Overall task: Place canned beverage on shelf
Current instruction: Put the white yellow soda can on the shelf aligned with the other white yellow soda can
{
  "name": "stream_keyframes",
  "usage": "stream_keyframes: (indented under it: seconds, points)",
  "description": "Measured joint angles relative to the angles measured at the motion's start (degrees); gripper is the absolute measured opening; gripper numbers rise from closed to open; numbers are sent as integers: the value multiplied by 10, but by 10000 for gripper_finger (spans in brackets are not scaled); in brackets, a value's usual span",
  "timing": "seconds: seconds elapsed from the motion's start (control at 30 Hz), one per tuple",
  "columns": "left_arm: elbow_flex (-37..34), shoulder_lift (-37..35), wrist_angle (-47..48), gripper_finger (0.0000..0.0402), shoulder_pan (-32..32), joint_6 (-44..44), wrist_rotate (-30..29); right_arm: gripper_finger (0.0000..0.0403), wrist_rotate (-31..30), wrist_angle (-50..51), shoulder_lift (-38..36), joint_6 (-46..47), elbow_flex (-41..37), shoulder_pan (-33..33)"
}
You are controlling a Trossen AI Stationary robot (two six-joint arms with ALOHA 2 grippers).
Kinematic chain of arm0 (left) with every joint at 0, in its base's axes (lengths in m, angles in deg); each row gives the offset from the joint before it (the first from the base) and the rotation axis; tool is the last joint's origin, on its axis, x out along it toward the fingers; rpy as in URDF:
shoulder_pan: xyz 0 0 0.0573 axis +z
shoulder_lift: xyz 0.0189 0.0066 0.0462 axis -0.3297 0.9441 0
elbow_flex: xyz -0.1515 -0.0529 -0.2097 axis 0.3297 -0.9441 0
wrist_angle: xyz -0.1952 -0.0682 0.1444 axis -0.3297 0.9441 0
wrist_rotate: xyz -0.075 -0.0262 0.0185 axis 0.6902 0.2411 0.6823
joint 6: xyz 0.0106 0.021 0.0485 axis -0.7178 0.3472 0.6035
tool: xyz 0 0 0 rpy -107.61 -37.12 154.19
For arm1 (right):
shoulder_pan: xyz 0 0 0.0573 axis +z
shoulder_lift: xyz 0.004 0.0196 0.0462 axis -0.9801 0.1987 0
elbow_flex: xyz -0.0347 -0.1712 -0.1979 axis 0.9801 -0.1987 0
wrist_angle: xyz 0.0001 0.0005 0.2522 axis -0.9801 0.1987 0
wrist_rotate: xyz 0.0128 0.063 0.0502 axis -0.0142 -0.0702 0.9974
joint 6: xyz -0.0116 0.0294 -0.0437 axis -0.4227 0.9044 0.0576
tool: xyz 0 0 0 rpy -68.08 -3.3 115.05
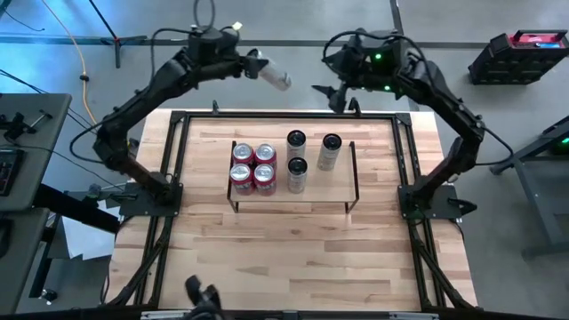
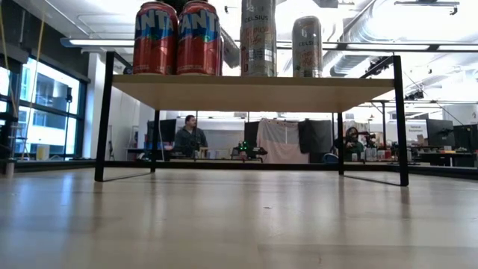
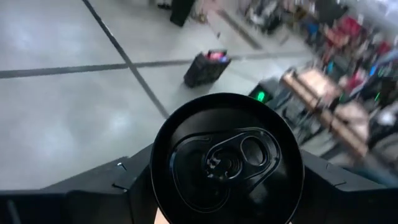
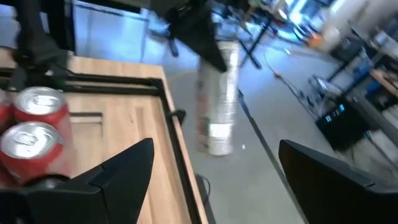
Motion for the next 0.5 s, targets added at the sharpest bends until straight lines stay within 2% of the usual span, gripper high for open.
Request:
stream_keyframes:
  seconds: [0.17, 0.37, 0.5]
  points:
    - [0, -46, 0, 243, -7, -65, -39, 330, -2, -40, 26, -38, 0, 42]
    - [0, -84, 2, 243, -47, -55, -96, 330, -71, -48, 48, -74, 0, 82]
    - [0, -92, 8, 243, -73, -68, -129, 330, -84, -69, 50, -70, 0, 88]
